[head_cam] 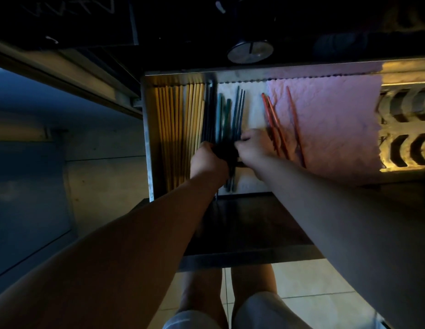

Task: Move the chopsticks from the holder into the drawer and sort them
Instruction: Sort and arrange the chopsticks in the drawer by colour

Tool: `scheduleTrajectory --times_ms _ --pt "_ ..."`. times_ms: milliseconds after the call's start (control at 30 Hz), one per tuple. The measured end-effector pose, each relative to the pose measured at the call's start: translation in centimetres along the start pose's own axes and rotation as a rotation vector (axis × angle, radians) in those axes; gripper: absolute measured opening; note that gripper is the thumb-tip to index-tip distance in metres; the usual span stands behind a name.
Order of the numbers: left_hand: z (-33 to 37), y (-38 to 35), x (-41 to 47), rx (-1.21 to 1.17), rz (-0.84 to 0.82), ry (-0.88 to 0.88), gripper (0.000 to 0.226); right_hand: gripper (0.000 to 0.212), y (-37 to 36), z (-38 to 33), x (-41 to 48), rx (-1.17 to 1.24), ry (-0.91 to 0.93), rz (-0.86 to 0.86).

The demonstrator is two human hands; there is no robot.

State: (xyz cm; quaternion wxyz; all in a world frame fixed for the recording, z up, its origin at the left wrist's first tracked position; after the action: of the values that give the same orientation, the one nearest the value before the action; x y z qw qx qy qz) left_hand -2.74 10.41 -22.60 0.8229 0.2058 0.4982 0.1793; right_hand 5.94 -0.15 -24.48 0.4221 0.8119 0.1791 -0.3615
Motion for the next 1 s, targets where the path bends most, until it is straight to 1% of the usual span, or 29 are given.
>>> scheduleTrajectory --times_ms 67,167,200,267,333,400,467,533,733,1000 --pt "0.2 0.4 -0.2 0.055 0.019 -0.005 0.037 0.015 0.6 0.0 -0.4 -0.058 0.062 0.092" --pt "0.1 0.9 -0.4 0.162 0.018 -0.023 0.050 0.015 1.0 0.2 -0.9 -0.077 0.083 0.129" --pt "0.3 1.2 -0.5 0.254 0.033 -0.076 0.053 0.016 1.1 0.3 -0.8 -0.080 0.087 0.139" --pt "0.9 1.5 -0.8 0.455 0.061 -0.268 0.057 0.018 1.3 0.1 -0.6 -0.088 0.134 0.170" --pt "1.0 0.8 -0.7 0.598 -0.005 -0.427 0.071 0.021 1.3 -0.6 -0.8 -0.092 0.231 0.169" --pt "0.3 -0.1 -0.3 0.743 -0.122 -0.479 0.086 0.027 0.8 -1.4 -1.2 -0.128 0.336 0.120" --pt "-0.5 -0.5 0.2 0.856 -0.176 -0.497 0.094 0.032 0.2 -1.8 -1.5 -0.215 0.392 0.075" --pt "-1.1 -0.6 0.6 0.885 -0.184 -0.509 0.099 0.034 -0.3 -1.7 -1.6 -0.275 0.404 0.060" --pt "-1.9 -0.3 0.8 0.911 -0.151 -0.590 0.092 0.034 -0.5 -1.3 -1.4 -0.328 0.424 0.064" --pt "-1.4 -0.2 0.6 0.944 -0.135 -0.595 0.088 0.030 0.1 -1.6 -1.3 -0.366 0.425 0.092"
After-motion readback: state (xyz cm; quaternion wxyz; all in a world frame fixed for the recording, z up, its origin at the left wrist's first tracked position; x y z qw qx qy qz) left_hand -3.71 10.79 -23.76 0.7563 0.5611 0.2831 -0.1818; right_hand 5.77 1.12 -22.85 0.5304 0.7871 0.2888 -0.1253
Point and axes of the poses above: each hand's wrist, its own x-axis towards the middle knuckle, its own y-axis out of the back of the hand, z = x × y, the point moved 6 cm from there along x, towards the middle knuckle, and after that the axes turned 4 degrees about z, right-handed, at the moved point
